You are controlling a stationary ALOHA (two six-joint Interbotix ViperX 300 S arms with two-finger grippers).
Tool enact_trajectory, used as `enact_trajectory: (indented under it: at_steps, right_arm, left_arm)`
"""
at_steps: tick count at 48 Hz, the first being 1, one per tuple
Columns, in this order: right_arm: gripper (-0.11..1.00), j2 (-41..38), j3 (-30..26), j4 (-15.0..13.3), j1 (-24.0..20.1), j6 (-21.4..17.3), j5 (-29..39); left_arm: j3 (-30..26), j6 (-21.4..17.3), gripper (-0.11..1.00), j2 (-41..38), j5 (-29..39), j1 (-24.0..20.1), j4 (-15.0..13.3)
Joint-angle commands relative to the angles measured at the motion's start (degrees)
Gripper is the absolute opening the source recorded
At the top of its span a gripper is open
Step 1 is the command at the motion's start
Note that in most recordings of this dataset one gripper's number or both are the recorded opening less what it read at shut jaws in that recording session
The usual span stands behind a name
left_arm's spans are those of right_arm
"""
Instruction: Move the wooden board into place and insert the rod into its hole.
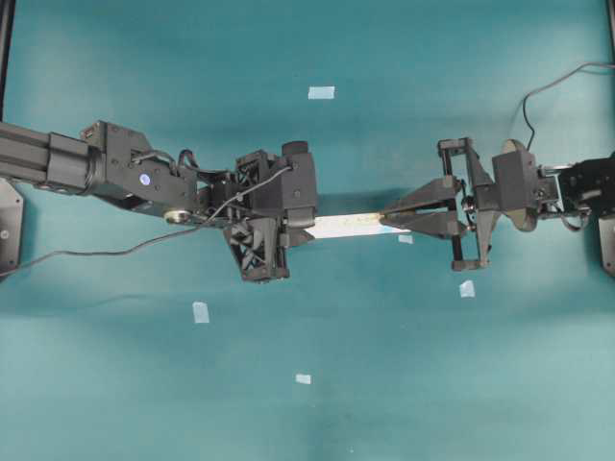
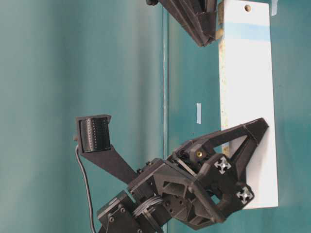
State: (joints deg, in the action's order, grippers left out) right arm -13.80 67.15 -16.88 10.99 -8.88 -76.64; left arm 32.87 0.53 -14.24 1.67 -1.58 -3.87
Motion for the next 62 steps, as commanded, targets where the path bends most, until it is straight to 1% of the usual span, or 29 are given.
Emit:
enact_trajectory:
  at_steps: [1, 13, 33, 43, 55, 62]
  right_arm:
    - [0.1, 0.0, -0.09, 0.09, -0.09, 0.09, -0.09]
    - [0.1, -2.64, -0.18, 0.09, -0.18, 0.09, -0.35]
    - [0.1, -2.64, 2.72, 0.35, -0.18, 0.09, -0.44]
    - [0.1, -2.64, 2.46, 0.7, -0.18, 0.09, 0.26]
    - [0.1, -2.64, 3.16, 2.55, -0.09, 0.09, 2.72]
    - [0.1, -2.64, 2.72, 2.99, -0.18, 0.09, 4.48]
  left_arm:
    - [-0.18, 0.44, 0.22, 1.23, 0.18, 0.09, 0.09]
    - [-0.26, 0.44, 0.22, 1.23, 0.18, 0.18, 0.09]
    - [-0.35, 0.53, 0.22, 1.23, 0.18, 0.18, 0.0]
    - [-0.35, 0.53, 0.22, 1.32, 0.18, 0.18, 0.0]
    - [-0.44, 0.62, 0.22, 1.23, 0.18, 0.26, 0.0]
    - [-0.53, 0.62, 0.22, 1.23, 0.18, 0.26, 0.0]
